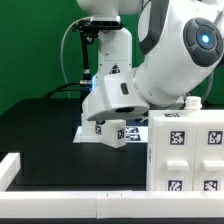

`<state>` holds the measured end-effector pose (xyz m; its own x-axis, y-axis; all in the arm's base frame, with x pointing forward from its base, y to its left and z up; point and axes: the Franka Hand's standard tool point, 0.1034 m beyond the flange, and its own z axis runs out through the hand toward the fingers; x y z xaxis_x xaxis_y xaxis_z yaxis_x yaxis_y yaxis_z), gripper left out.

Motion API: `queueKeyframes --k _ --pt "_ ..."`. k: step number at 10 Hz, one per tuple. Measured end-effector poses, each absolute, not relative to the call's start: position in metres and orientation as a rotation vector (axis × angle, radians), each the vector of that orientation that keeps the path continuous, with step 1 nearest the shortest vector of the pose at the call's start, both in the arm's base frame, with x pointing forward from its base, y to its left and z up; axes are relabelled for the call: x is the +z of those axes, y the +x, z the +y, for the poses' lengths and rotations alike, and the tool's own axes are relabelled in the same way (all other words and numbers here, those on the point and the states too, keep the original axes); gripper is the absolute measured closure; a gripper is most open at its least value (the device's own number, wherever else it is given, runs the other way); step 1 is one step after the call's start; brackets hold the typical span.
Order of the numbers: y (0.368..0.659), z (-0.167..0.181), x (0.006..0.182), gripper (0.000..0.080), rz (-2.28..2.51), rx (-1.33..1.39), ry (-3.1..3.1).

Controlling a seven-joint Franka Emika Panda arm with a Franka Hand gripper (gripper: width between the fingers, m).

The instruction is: Assemble cabinet

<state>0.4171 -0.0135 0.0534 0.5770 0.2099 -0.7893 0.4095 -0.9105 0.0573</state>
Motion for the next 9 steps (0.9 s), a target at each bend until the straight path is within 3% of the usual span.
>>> queueKeyframes --k 4,7,8,9 --pt "0.383 -0.023 0.026 0.0002 0.512 -1.237 2.573" --pt "0.382 -0.030 0.023 0.0002 0.378 -1.235 2.545" --pt "0.382 -0.030 0.023 0.0115 0.377 -1.236 2.545" --pt "0.382 -0.030 0.023 0.0115 0.376 -1.236 2.545"
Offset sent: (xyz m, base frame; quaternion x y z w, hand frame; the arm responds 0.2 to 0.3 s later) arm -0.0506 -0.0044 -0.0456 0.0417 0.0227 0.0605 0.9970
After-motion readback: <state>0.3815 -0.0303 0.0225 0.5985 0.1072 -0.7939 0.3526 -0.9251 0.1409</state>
